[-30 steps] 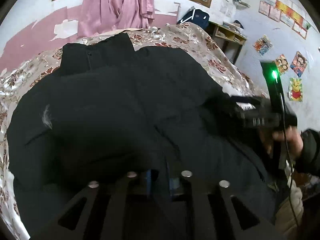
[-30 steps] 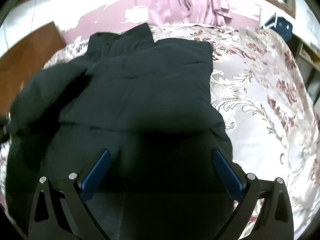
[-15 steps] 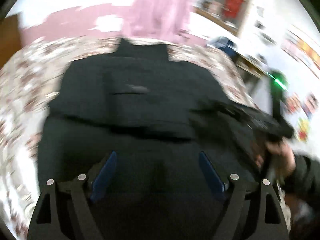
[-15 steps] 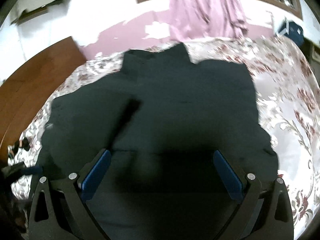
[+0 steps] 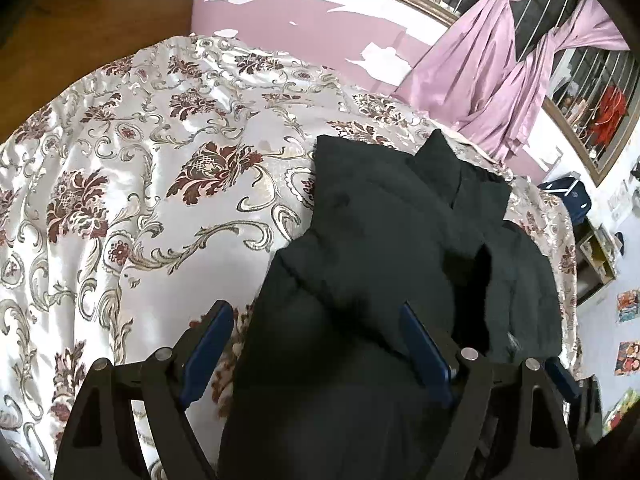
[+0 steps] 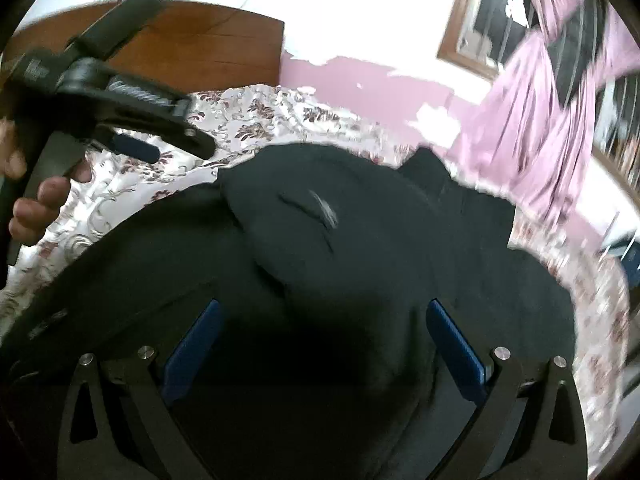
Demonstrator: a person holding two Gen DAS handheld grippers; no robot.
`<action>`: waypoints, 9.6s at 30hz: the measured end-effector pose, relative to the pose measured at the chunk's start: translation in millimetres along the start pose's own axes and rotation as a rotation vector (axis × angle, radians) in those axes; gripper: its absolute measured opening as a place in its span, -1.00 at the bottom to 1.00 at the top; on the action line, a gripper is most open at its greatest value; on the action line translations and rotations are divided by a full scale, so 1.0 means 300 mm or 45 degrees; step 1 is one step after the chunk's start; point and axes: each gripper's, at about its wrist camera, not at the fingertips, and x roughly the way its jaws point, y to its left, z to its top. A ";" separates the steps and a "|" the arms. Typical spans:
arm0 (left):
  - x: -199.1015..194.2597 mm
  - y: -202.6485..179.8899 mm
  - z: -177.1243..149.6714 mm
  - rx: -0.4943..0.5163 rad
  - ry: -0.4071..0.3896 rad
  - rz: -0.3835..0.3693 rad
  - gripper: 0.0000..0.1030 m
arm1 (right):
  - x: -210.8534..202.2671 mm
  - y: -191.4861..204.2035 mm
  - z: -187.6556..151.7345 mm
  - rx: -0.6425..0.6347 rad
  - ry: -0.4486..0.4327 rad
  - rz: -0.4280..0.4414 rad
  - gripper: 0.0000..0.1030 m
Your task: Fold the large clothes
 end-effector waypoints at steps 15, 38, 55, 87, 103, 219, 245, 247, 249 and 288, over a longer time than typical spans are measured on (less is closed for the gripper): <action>0.101 -0.121 0.049 0.055 0.011 0.020 0.62 | -0.029 -0.298 0.078 0.385 -0.065 -0.050 -0.99; 0.154 -0.094 0.116 0.049 0.101 0.055 0.62 | 0.044 0.131 0.011 -0.355 -0.049 -0.051 0.30; 0.187 -0.241 0.072 0.195 0.078 0.027 0.62 | -0.186 -0.553 0.128 0.281 -0.267 -0.228 -0.91; 0.327 -0.531 0.020 0.570 0.103 -0.087 0.62 | 0.250 -0.812 -0.118 0.564 0.166 0.015 0.18; 0.419 -0.554 -0.058 0.651 0.102 0.034 0.65 | 0.427 -0.759 -0.249 0.566 0.308 0.098 0.19; 0.597 -0.528 0.384 0.508 0.076 -0.058 -0.88 | 0.661 -1.058 -0.027 0.481 0.305 0.113 -0.99; 0.489 -0.517 0.380 0.503 -0.053 -0.232 -0.82 | 0.751 -1.029 0.223 0.642 0.292 0.413 -0.98; 0.451 -0.519 0.390 0.504 -0.057 -0.307 -0.78 | 0.761 -0.985 0.202 0.588 0.340 0.392 -0.98; 0.431 -0.530 0.391 0.521 -0.061 -0.342 -0.75 | 0.752 -0.974 0.166 0.583 0.357 0.402 -0.98; 0.715 -0.800 0.281 1.075 0.381 -0.251 -0.83 | 0.844 -0.974 0.047 0.525 0.671 0.522 -0.98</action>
